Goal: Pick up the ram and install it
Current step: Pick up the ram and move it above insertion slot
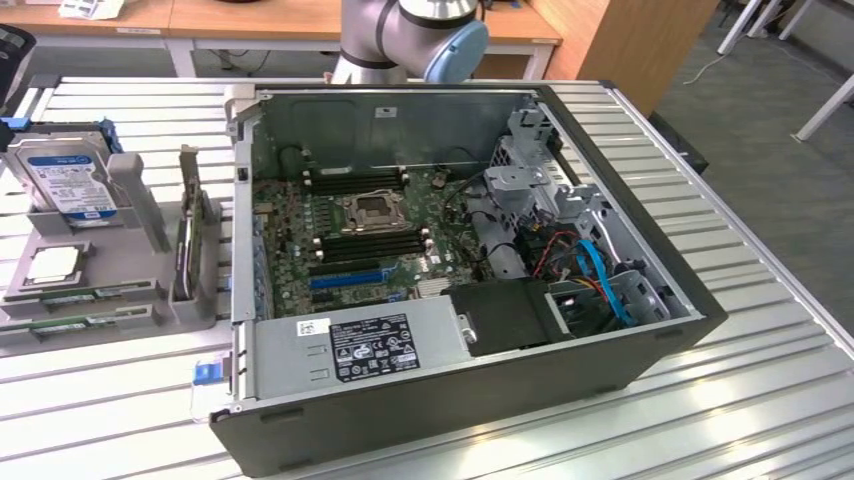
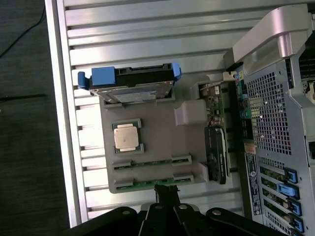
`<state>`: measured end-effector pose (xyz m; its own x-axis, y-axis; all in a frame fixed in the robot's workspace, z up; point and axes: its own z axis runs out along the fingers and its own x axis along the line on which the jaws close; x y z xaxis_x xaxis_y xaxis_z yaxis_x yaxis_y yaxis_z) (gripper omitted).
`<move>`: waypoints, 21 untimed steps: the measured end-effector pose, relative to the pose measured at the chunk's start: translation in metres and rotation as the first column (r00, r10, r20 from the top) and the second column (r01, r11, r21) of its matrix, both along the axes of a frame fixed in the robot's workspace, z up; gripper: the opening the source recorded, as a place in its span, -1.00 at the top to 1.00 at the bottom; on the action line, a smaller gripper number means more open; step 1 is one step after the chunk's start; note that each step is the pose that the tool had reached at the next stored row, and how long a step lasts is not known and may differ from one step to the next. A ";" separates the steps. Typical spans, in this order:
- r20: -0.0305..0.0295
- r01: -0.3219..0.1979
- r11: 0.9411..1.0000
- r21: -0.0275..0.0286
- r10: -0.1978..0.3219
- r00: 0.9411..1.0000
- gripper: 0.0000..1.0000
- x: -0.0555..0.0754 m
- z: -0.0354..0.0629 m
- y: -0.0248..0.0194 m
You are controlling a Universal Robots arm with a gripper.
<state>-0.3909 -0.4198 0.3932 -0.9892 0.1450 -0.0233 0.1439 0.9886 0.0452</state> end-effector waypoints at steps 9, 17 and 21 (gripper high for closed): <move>0.000 -0.025 1.000 0.000 0.025 1.000 0.80 0.000 0.0000 0.0000; 0.000 -0.113 0.994 0.000 0.113 0.994 0.80 0.000 0.0000 0.0000; 0.000 -0.163 0.987 0.000 0.163 0.987 0.80 0.000 0.0000 0.0000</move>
<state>-0.3909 -0.4198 0.3932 -0.9996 -0.0185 -0.0233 -0.0195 0.9988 0.0452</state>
